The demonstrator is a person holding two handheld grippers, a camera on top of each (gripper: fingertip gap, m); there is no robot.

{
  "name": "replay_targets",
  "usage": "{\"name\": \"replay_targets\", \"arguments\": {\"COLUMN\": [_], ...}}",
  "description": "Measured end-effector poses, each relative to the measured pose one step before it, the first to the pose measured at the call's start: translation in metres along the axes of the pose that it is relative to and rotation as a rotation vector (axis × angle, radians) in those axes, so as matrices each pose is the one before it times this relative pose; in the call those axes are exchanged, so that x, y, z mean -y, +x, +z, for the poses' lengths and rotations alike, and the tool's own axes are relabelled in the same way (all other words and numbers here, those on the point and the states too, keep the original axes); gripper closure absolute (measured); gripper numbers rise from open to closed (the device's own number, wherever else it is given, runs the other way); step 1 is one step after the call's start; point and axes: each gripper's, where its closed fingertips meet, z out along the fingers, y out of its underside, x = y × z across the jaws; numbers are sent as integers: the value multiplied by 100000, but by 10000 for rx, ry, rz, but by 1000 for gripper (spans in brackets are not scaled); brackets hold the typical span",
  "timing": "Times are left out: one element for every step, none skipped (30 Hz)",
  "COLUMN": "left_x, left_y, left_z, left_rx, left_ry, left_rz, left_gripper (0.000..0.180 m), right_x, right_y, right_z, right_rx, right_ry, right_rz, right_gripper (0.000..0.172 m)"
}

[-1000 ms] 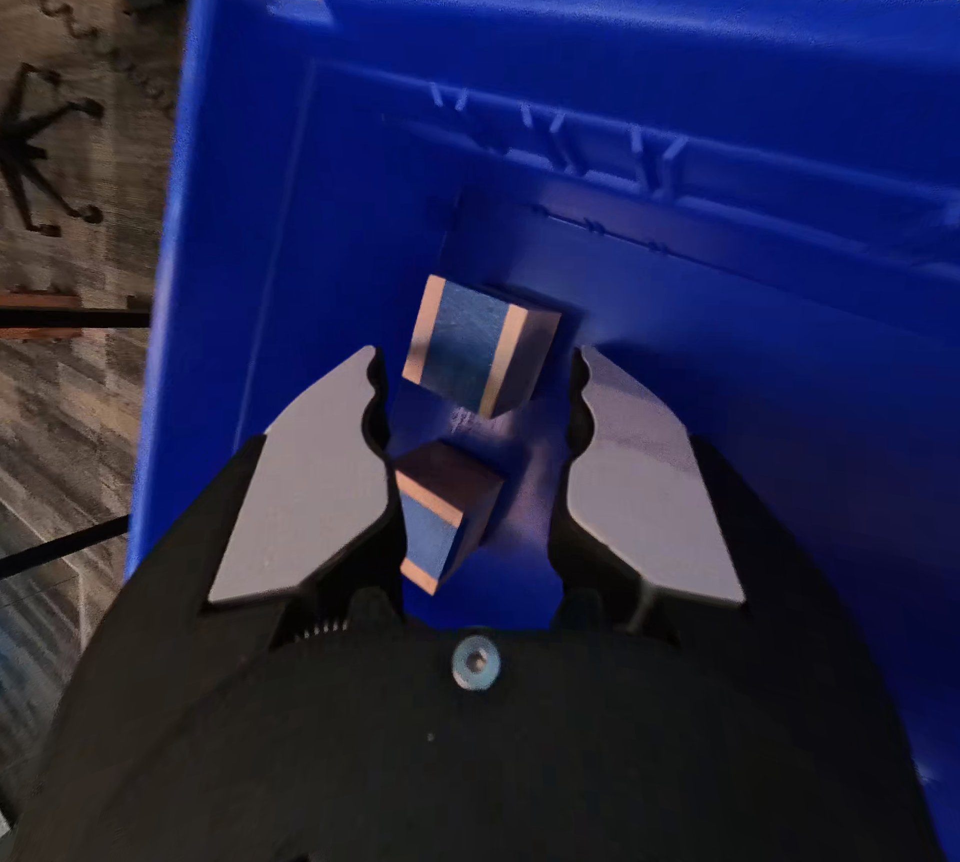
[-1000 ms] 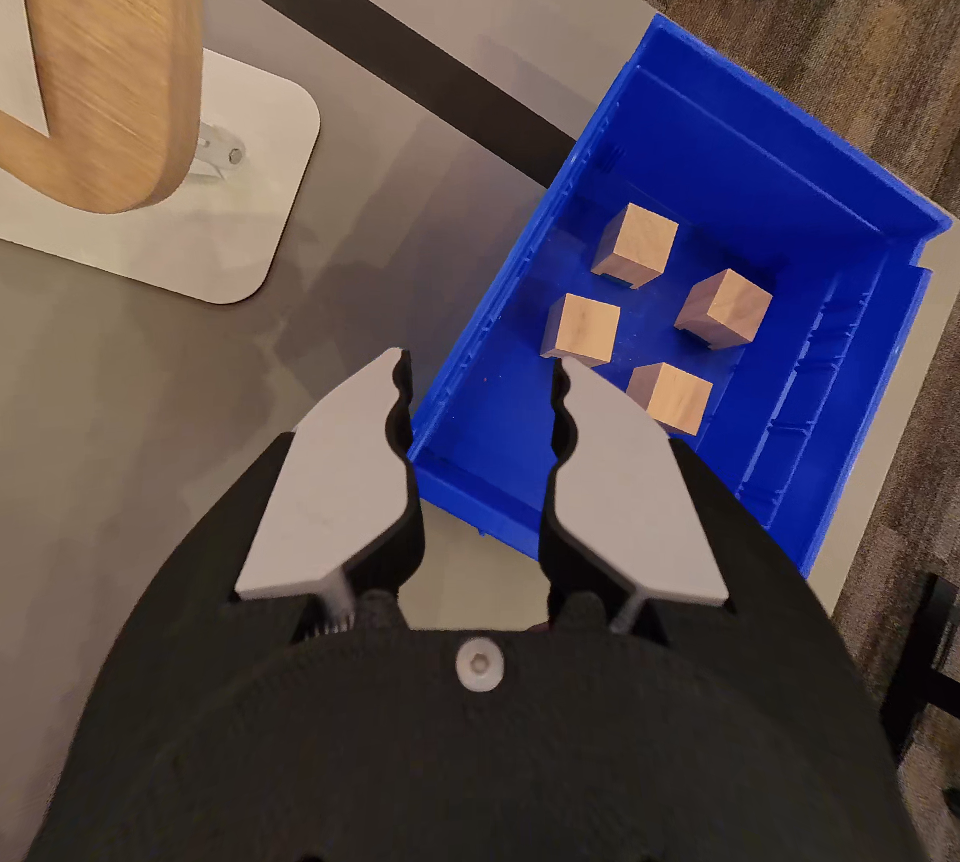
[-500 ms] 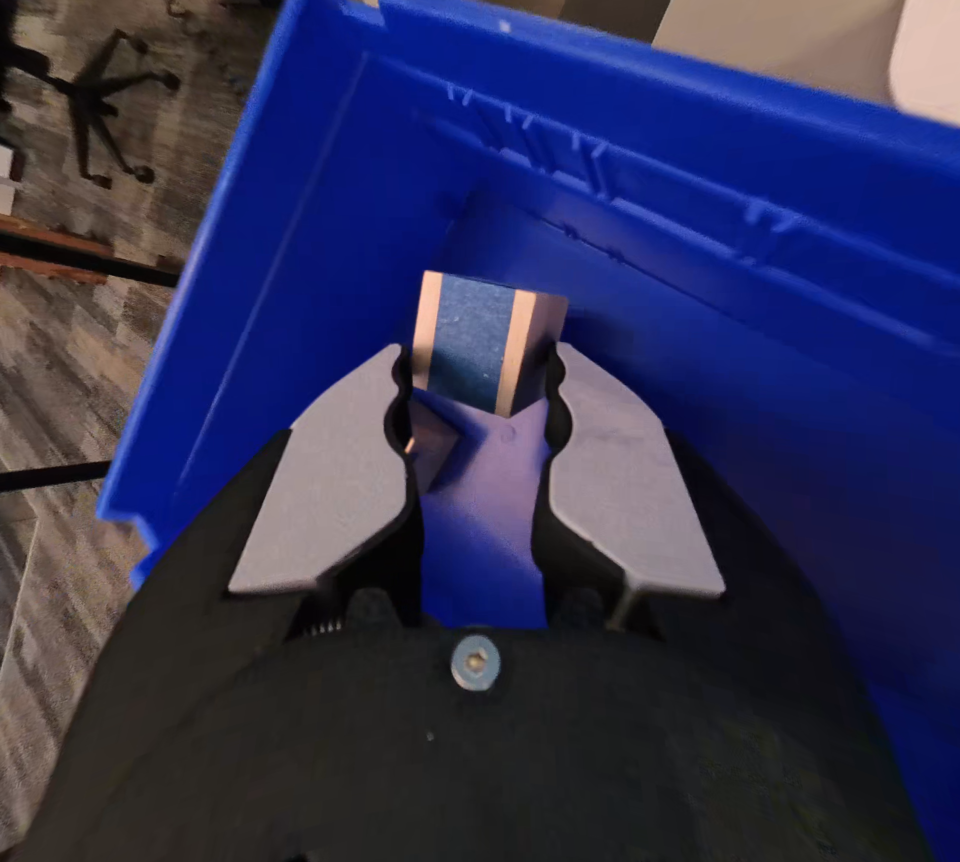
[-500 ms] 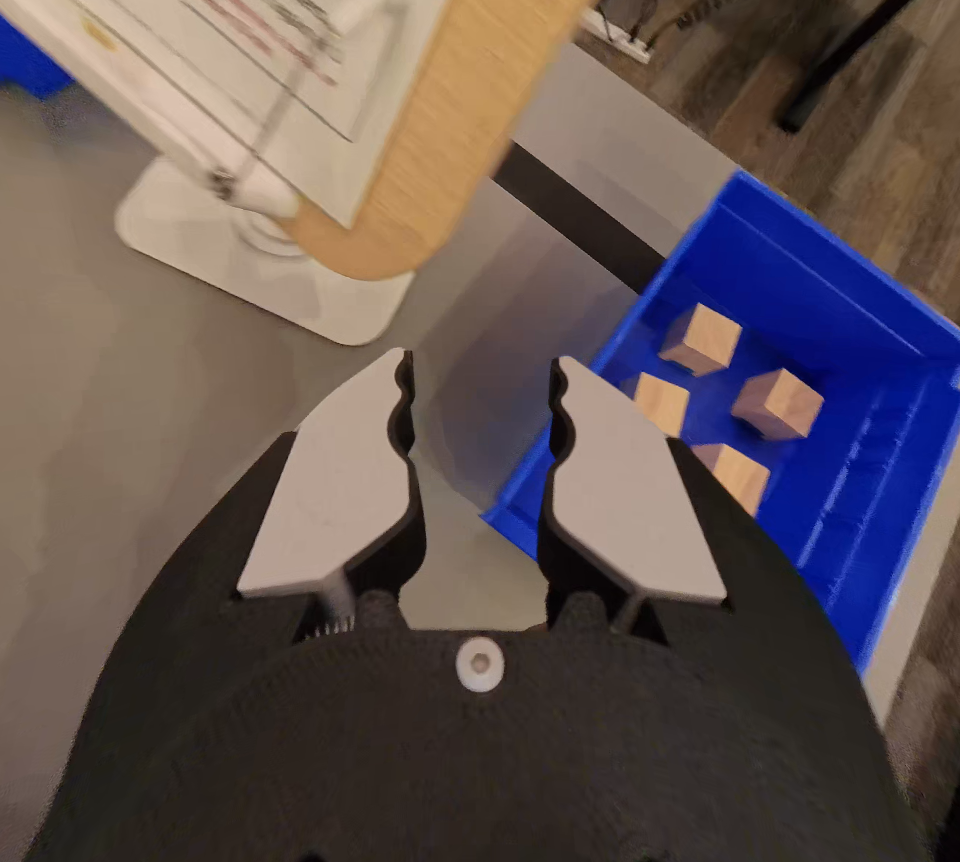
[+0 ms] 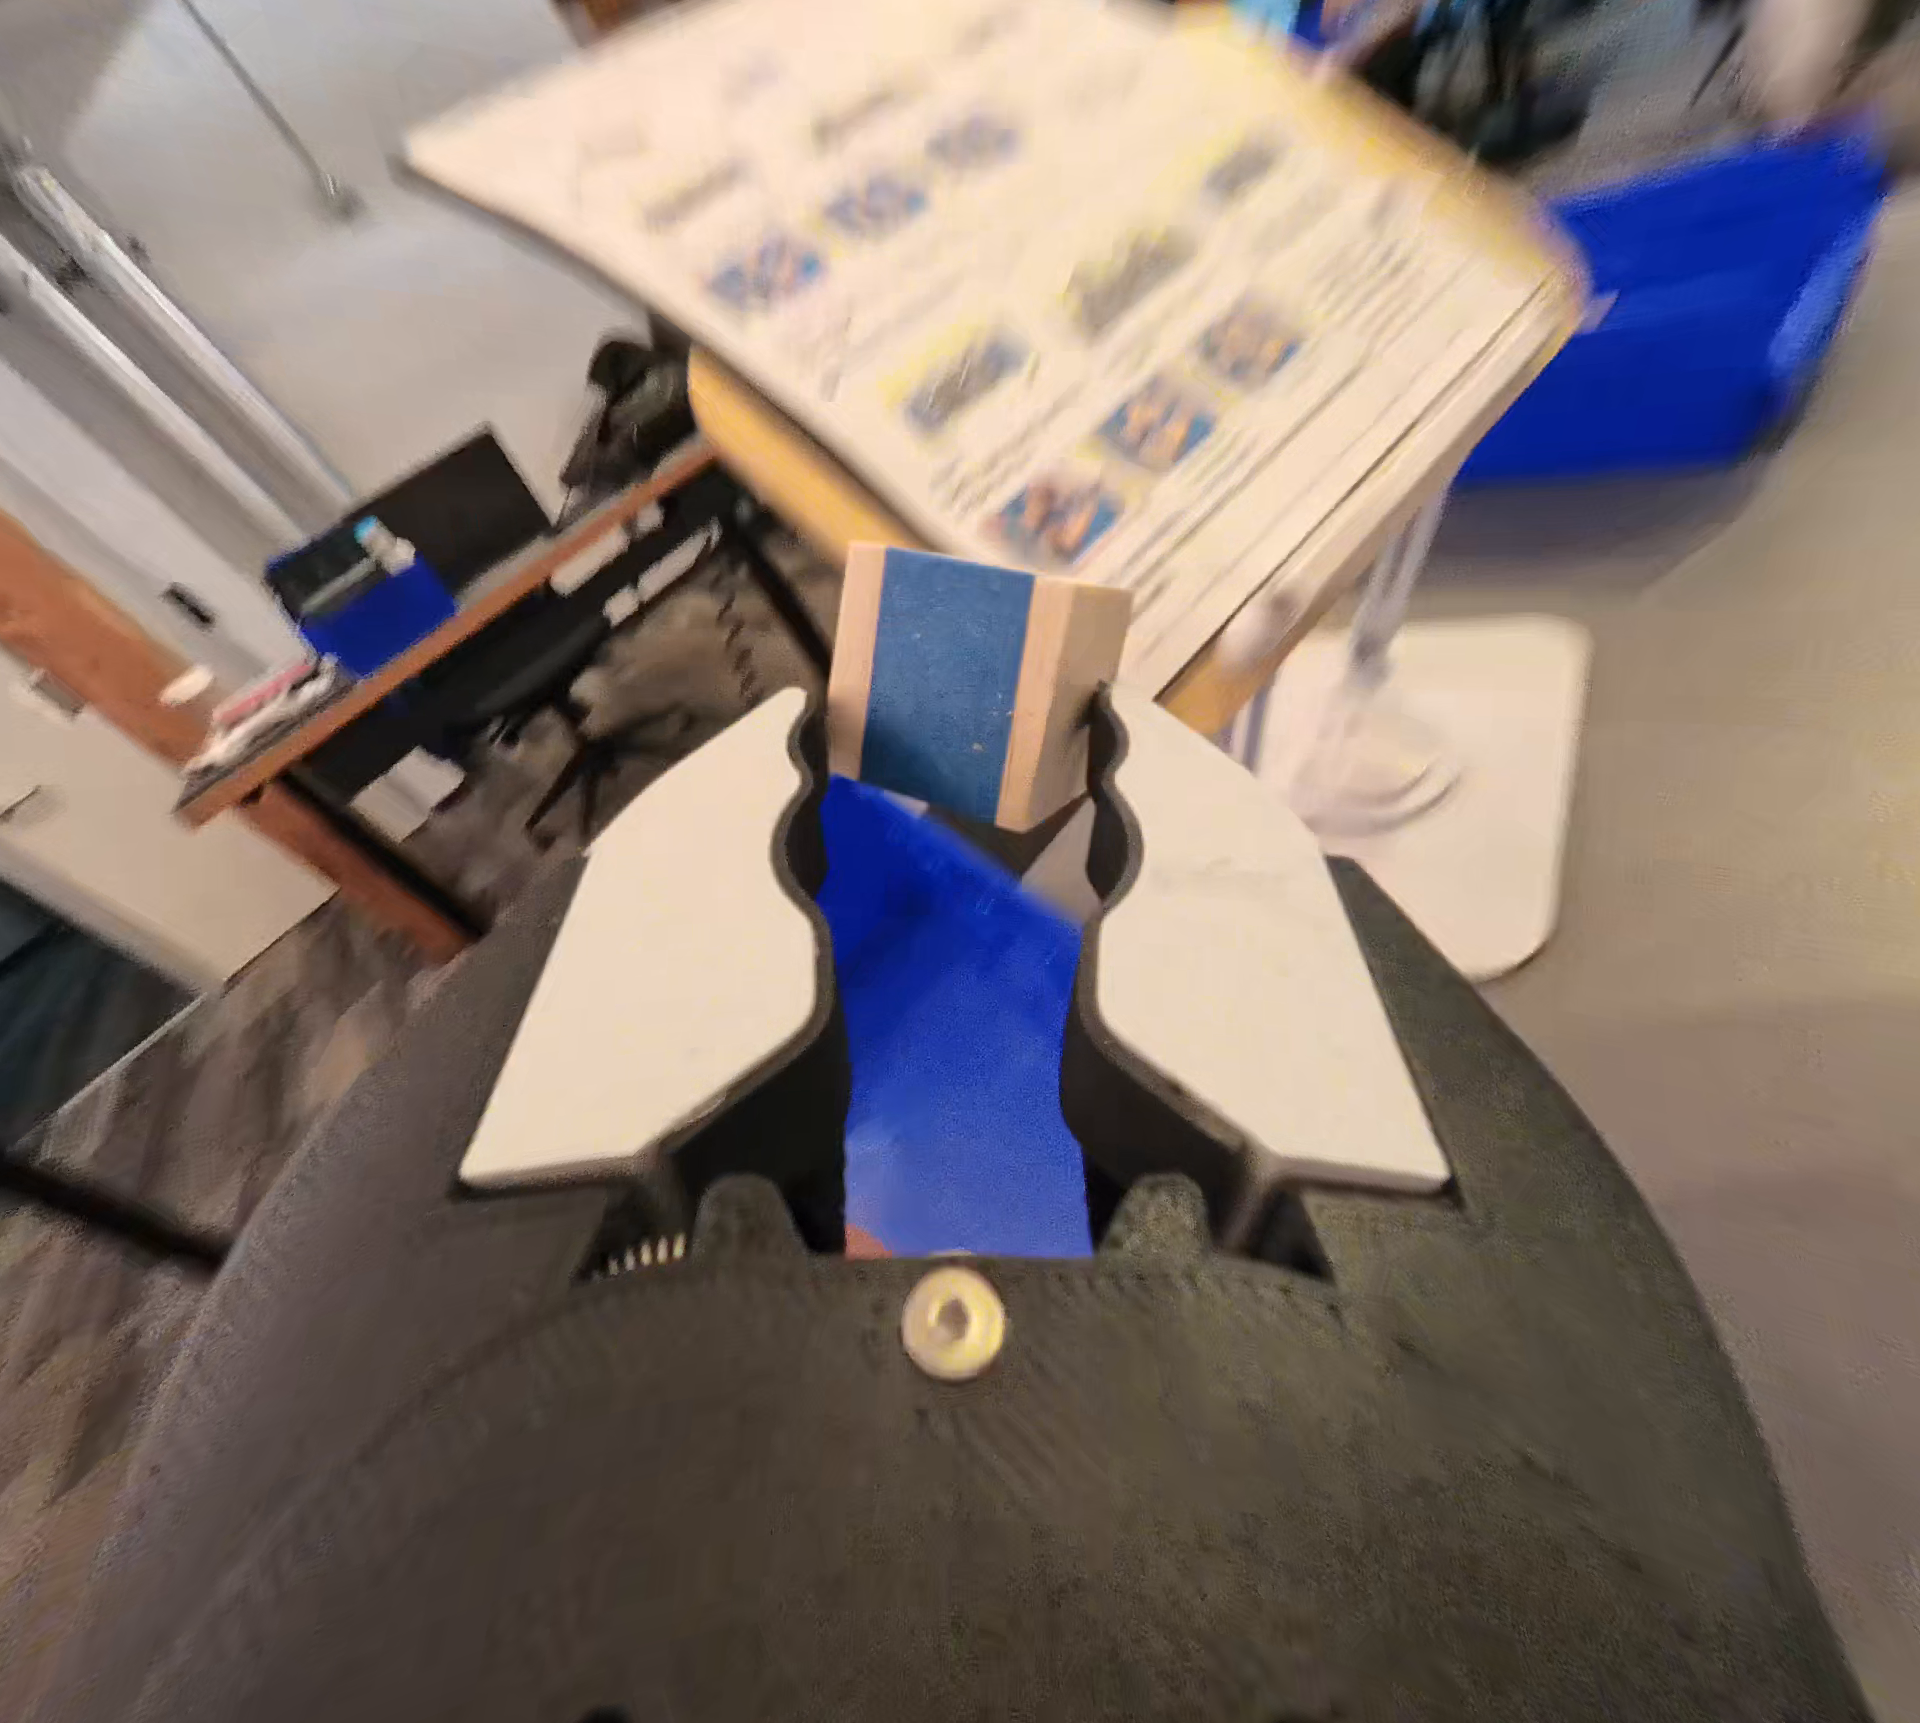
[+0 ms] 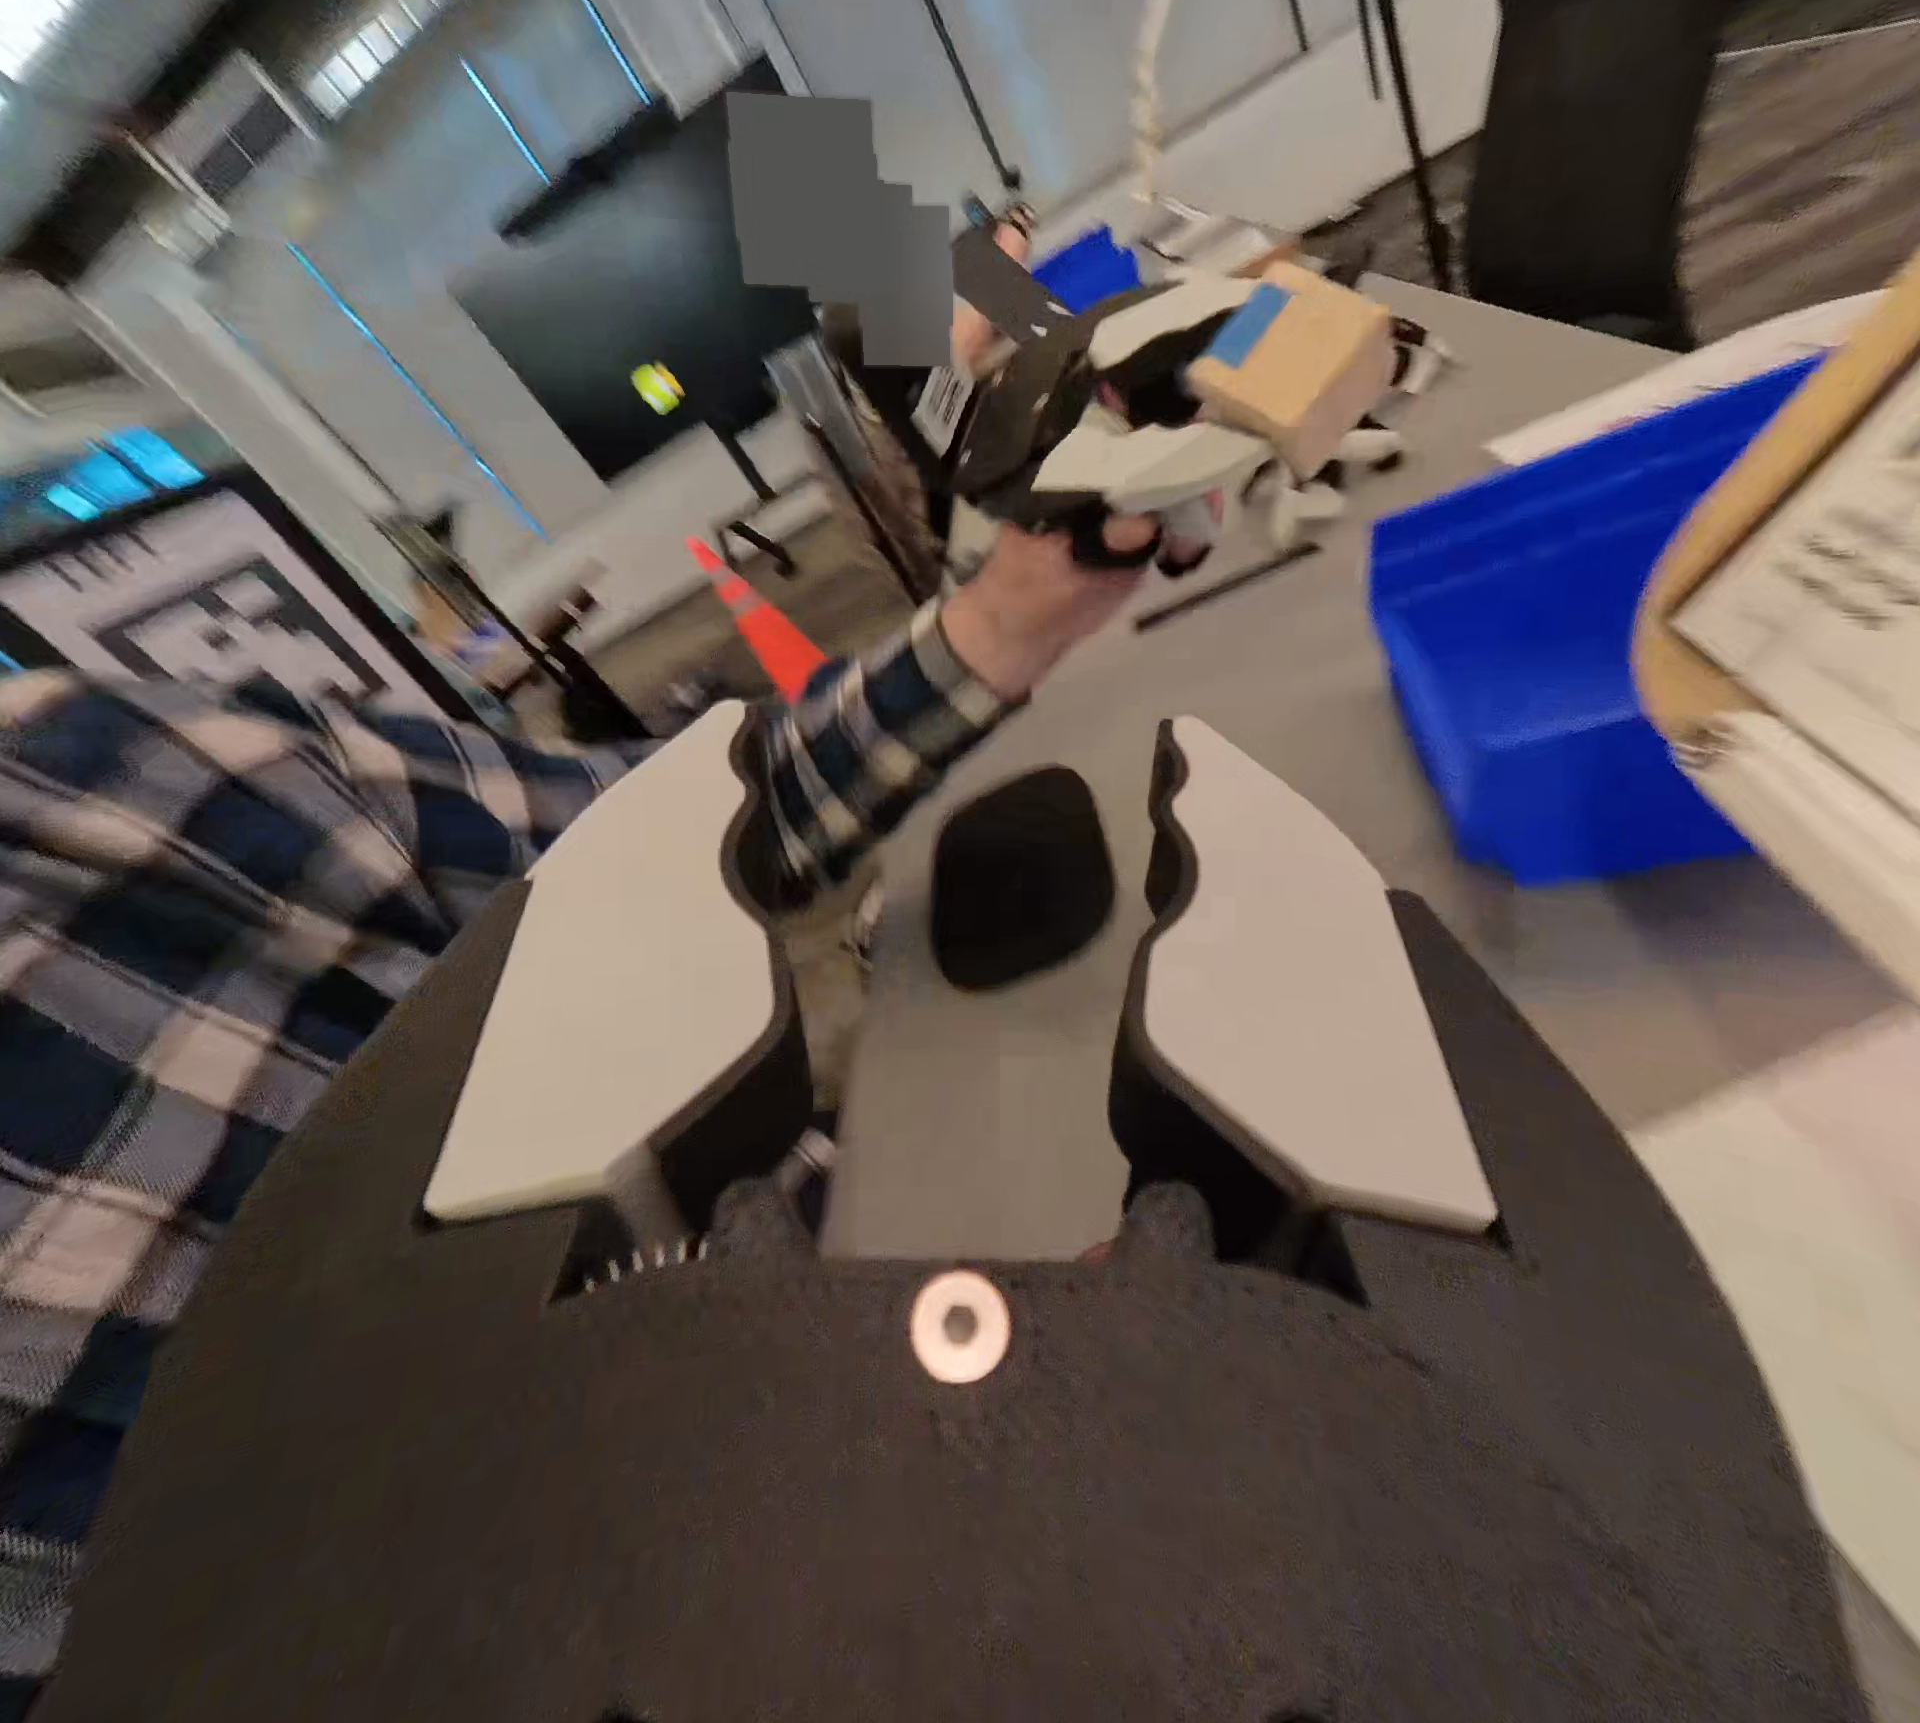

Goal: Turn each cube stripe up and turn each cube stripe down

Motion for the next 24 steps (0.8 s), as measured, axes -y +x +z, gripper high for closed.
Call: {"name": "replay_targets", "arguments": {"left_x": [2232, 2083, 1847, 1525, 1243, 862, 623, 522, 423, 238, 64, 6, -69, 21, -7, 105, 55, 31, 201, 218, 68, 1, 141, 184], "left_y": [1257, 1383, 1407, 1375, 1437, 1374, 1150, 1138, 1137, 927, 416, 142, 80, -13, 49, 139, 102, 4, 82, 111, 44, -38, 22, 38], "left_z": [-803, -534, -338, -136, 78, 227, 269, 290, 308, 301, 208, 7, -141, -222, -153, -165, -169, -204, -266, -306, -323, -300, -288, -268], "left_rx": [-113, -218, -185, -152, -244, -237, -99, -171, -245, -145, 128, 127, -19, 51, 108, 54, 50, 124, 88, 6, 42, 153, 96, 16], "left_ry": [808, 775, 654, 480, 373, 203, 103, 100, 97, -1, -71, -30, -40, 34, -60, -80, -171, -174, -52, -59, -147, -130, -15, -12], "left_rz": [-356, -395, -100, 103, 74, 138, 295, 222, 127, 166, 157, 80, -16, 11, 108, 143, 135, 218, 219, 100, 97, 177, 121, 35], "left_gripper": [133, 133, 133, 133, 133, 133, 133, 133, 133, 133, 133, 133, 134, 134, 134, 134, 134, 135, 135, 135, 135, 136, 136, 136], "right_x": [247, 58, -132, -203, -178, -123, -142, -343, -528, -394, -177, -203, -173, -100, -144, -218, -161, -125, -200, -266, -203, -135, -168, -152], "right_y": [24, 46, 158, 112, -144, -291, -136, -29, -147, -335, -582, -865, -908, -229, 19, -84, -72, -66, -141, -141, -41, -3, -99, -150], "right_z": [1016, 976, 947, 866, 772, 664, 571, 566, 585, 507, 382, 285, 175, 113, 92, 88, 82, 118, 205, 250, 231, 216, 246, 225], "right_rx": [446, 471, 467, 560, 744, 750, 485, 270, 267, 335, 419, 496, 390, -136, -240, -45, 2, -12, 65, 92, 6, -58, 13, 91], "right_ry": [368, 327, 257, 224, 228, 245, 202, 48, -107, -59, 57, -23, -61, -71, -154, -206, -120, -24, -47, -95, -81, -58, -84, -68], "right_rz": [490, 523, 638, 748, 798, 669, 382, 138, 111, 167, 121, -14, -140, -188, -169, -37, 38, -12, -27, 37, 40, -50, -46, 37], "right_gripper": [100, 98, 93, 89, 87, 85, 84, 83, 82, 83, 87, 103, 120, 121, 121, 121, 122, 122, 122, 122, 122, 122, 122, 122]}}
